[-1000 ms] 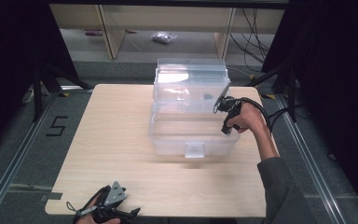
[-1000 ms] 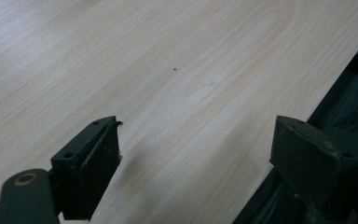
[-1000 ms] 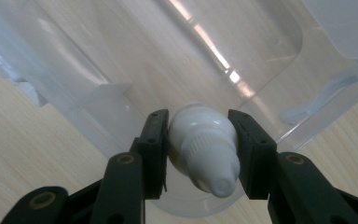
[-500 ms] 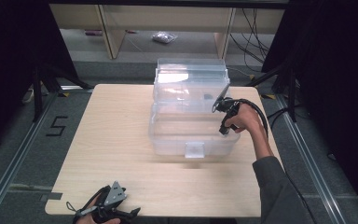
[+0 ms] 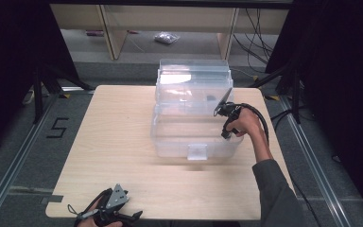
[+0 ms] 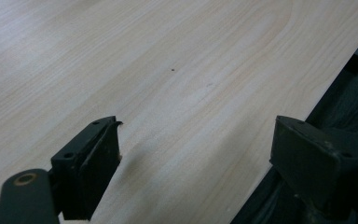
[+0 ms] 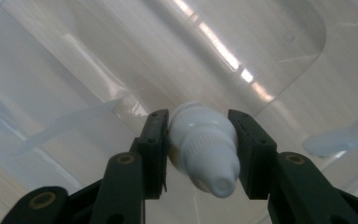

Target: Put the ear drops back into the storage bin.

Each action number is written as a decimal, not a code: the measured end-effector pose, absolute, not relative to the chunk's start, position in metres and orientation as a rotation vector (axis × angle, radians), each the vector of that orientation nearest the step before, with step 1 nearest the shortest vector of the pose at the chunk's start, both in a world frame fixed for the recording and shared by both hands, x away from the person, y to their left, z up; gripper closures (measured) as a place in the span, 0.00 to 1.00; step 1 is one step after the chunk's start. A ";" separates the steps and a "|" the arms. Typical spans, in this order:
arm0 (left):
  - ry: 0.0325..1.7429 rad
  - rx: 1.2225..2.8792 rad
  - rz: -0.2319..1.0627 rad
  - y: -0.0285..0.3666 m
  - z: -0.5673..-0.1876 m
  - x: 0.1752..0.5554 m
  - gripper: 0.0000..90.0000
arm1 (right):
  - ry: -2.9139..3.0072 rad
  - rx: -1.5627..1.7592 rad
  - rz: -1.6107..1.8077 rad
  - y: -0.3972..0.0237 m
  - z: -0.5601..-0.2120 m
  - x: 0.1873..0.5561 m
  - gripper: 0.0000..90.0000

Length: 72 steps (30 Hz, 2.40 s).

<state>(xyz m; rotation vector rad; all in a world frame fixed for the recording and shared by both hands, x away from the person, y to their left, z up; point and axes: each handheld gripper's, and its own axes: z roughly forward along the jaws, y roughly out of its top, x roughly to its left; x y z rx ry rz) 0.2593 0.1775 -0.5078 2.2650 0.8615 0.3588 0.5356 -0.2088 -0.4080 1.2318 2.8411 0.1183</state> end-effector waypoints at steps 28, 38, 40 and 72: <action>0.856 2.272 0.359 0.178 -0.508 0.259 0.17 | 2.855 1.220 0.082 -0.205 -0.433 0.542 0.67; 0.854 2.277 0.358 0.178 -0.508 0.259 0.17 | 2.858 1.244 0.051 -0.204 -0.436 0.541 0.67; 0.857 2.275 0.356 0.177 -0.508 0.259 0.17 | 2.858 1.261 0.069 -0.203 -0.437 0.541 0.67; 0.852 2.276 0.361 0.178 -0.508 0.260 0.17 | 2.786 1.192 0.373 -0.204 -0.387 0.520 0.37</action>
